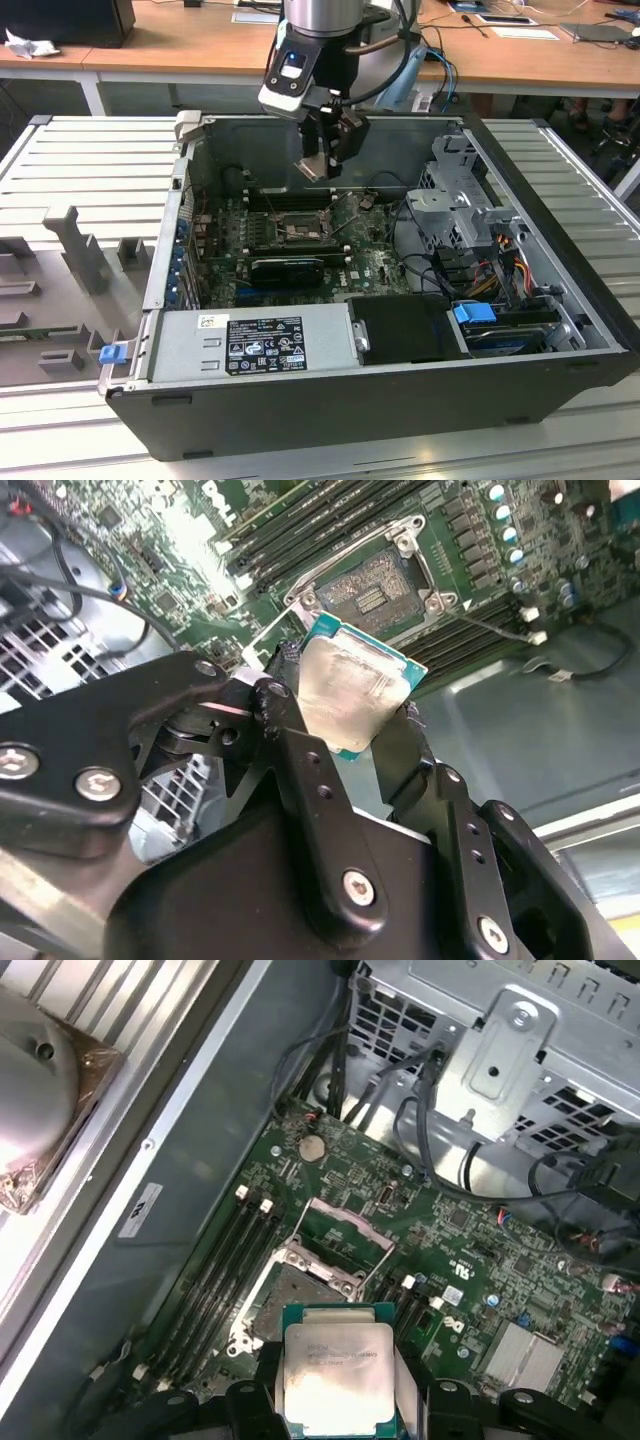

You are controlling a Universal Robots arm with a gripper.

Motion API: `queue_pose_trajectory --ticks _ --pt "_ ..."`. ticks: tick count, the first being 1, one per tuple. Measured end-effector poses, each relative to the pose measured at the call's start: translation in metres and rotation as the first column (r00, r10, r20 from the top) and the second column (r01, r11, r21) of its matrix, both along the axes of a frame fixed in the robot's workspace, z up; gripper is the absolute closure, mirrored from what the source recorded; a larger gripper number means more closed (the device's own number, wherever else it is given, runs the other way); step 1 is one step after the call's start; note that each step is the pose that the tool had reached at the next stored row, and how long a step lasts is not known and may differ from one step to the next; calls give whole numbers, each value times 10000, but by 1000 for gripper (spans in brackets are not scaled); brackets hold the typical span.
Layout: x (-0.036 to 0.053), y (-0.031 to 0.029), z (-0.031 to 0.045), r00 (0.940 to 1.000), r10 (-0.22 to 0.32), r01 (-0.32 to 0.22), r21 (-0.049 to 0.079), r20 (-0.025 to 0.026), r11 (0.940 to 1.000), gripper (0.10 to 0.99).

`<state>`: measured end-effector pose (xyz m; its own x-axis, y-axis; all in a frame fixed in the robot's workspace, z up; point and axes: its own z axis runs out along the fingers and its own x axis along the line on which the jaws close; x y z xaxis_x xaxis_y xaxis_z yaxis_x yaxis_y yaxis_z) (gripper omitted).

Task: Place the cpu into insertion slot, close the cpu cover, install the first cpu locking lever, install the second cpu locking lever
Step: 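Place the cpu into insertion slot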

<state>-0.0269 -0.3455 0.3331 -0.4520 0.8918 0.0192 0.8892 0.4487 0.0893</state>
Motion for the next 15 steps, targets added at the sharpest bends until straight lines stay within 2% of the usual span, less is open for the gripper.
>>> queue_pose_trajectory --ticks 4,9,13,15 --pt "0 0 -2 9980 -627 627 0 0 9980 557" --pt "0 0 -4 9884 -1518 1518 -3 0 9884 557" --pt "0 0 -5 9690 -2470 2470 -4 0 9690 557" --pt "0 0 -6 9622 -2724 2724 -5 0 9622 557"
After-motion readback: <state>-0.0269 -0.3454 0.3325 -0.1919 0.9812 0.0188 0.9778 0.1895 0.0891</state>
